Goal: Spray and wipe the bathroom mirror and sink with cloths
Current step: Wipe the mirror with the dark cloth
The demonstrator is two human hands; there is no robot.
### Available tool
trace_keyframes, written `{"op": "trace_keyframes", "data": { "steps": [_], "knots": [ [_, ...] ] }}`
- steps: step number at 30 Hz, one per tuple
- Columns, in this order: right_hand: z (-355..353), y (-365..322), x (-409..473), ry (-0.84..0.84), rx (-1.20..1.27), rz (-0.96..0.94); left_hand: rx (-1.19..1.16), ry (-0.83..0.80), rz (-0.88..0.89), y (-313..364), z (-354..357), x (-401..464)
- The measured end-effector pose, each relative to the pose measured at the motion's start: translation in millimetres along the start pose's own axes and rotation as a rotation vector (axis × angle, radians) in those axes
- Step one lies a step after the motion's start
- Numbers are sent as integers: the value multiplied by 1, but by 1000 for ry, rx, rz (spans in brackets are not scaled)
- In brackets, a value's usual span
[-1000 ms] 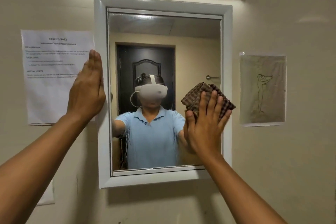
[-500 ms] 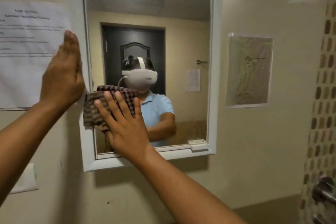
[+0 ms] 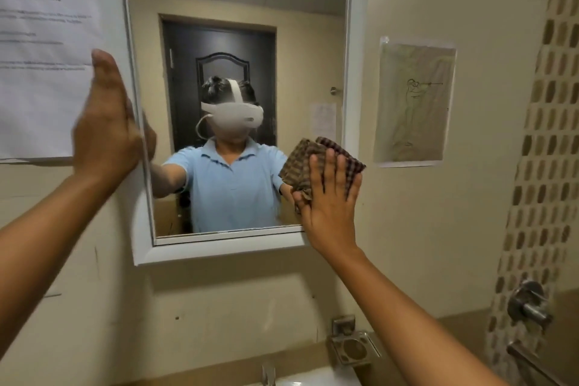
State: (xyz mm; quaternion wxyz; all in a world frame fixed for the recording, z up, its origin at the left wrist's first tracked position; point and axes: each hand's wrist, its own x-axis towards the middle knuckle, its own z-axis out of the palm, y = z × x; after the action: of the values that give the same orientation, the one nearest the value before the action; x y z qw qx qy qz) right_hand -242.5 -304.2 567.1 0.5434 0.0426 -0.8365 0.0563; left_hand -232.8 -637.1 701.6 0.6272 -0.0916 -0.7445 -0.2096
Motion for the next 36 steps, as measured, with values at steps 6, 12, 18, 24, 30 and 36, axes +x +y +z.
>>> {"op": "trace_keyframes", "data": {
  "steps": [6,12,18,24,30,36],
  "knots": [
    [12,-25,-14,24,28,60,-59,-83,51,-4,-3,-42],
    [4,-75,22,26,27,-94,-14,-239,11,-2,-7,-73],
    [-31,-158,143,116,65,-258,18,-265,51,-17,-6,-78],
    [-45,-214,189,134,79,-322,54,-275,87,-23,-10,-79],
    [-12,-203,106,101,97,-467,-17,-269,103,-22,-12,-86],
    [17,-168,25,29,57,-562,-84,-277,71,-26,-9,-101]
  ]
}}
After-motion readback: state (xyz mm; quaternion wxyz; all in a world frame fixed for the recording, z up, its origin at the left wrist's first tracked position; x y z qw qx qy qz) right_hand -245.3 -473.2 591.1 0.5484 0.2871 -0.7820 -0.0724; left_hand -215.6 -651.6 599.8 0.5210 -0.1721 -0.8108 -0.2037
